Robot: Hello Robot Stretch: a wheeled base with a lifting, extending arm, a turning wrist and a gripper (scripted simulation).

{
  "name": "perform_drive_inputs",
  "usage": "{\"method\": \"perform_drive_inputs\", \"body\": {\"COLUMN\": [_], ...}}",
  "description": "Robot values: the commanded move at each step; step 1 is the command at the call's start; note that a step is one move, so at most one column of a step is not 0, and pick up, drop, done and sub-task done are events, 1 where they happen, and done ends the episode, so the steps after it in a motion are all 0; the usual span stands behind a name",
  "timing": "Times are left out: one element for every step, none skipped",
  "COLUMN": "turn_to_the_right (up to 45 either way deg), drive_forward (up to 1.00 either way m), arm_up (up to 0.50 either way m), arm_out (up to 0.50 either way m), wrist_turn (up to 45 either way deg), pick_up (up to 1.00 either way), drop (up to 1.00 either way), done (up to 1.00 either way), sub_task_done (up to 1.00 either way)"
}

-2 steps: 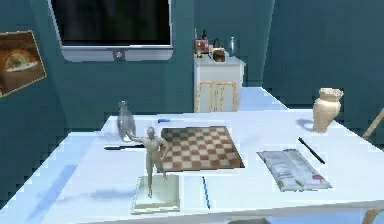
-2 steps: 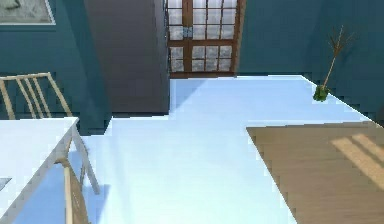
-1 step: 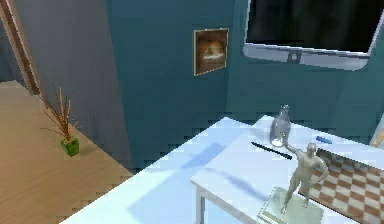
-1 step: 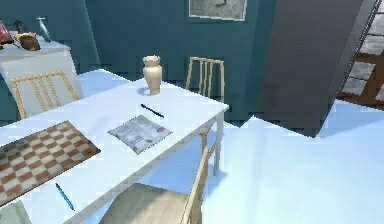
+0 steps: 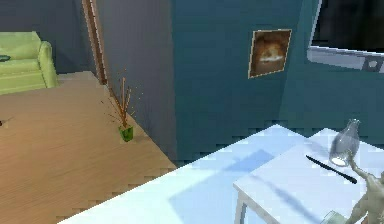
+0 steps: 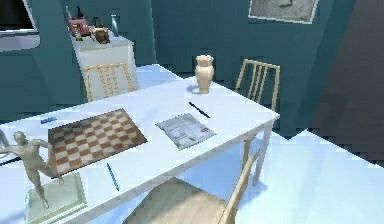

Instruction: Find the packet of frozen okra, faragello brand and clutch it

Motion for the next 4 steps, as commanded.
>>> {"method": "perform_drive_inputs", "body": {"turn_to_the_right": [0.0,0.0,0.0,0.0], "drive_forward": [0.00,0.00,0.00,0.00], "arm_up": [0.50,0.36,0.00,0.00], "arm_out": [0.00,0.00,0.46,0.00], "wrist_turn": [0.0,0.0,0.0,45.0], "pick_up": [0.00,0.00,0.00,0.00], "drop": [0.00,0.00,0.00,0.00], "done": [0.00,0.00,0.00,0.00], "sub_task_done": [0.00,0.00,0.00,0.00]}}
